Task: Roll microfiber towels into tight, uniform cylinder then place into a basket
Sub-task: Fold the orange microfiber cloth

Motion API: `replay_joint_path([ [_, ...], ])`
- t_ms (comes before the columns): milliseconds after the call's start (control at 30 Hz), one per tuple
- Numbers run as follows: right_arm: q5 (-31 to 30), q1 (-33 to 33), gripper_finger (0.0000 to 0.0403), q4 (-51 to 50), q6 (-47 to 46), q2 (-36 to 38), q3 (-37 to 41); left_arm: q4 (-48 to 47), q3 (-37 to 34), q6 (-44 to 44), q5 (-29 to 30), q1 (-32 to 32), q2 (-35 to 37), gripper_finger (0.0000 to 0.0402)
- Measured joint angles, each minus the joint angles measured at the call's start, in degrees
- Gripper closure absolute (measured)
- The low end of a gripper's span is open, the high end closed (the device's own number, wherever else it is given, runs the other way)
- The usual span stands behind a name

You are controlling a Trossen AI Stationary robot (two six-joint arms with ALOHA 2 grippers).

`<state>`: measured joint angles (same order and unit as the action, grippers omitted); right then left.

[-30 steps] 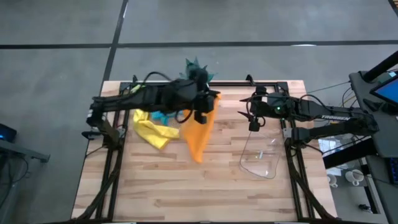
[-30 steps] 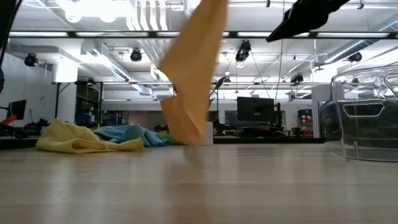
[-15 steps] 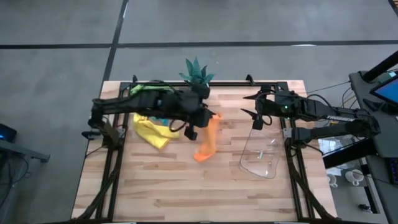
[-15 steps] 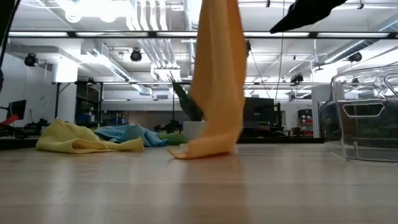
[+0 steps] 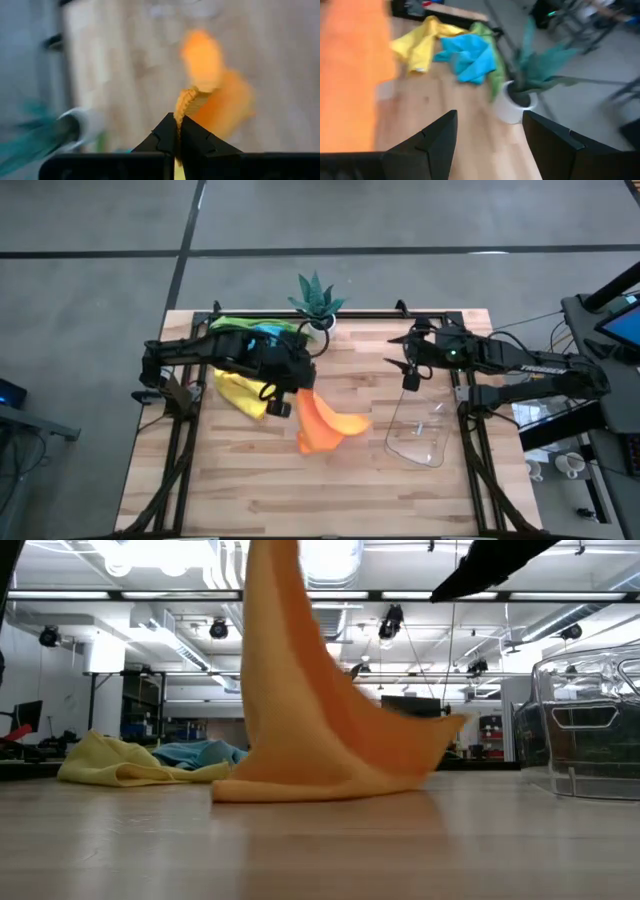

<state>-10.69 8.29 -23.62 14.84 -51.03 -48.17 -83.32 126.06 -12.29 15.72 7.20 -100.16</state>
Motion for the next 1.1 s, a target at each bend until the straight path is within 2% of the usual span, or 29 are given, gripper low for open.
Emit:
replay_joint_path([
  [67, 2.78, -0.04, 0.0181, -0.41, -1.05, -1.65, 0.06, -0.38, 0.0, 0.01, 3.58, 0.04, 0.29, 0.0402],
  [167, 6.11, -0.05, 0.0181, -1.17, -1.14, -5.36, 0.2, 0.09, 0.0, 0.0, 4.25, 0.04, 1.0, 0.0402],
  [333, 8.03, -0.48, 0.0181, -1.04, -1.24, -14.48, 0.3, 0.35, 0.0, -0.02, 4.28, 0.04, 1.02, 0.0402],
  [600, 8.05, -3.14, 0.0181, 4.76, 2.62, -30.33, 0.24, 0.68, 0.0, -0.03, 4.29, 0.04, 0.87, 0.0402],
  [767, 7.67, -4.97, 0.0181, 5.66, 4.27, -38.87, -2.78, 1.47, 0.0, -0.04, 4.29, 0.04, 0.87, 0.0402],
  [933, 7.67, -7.46, 0.0181, 4.32, 5.0, -45.13, -7.11, 1.83, 0.0, -0.07, 4.31, 0.04, 0.87, 0.0402],
  [1100, 7.41, -9.77, 0.0181, 0.01, 4.72, -48.14, -10.48, 1.82, -0.02, -0.07, 4.31, 0.04, 0.87, 0.0402],
])
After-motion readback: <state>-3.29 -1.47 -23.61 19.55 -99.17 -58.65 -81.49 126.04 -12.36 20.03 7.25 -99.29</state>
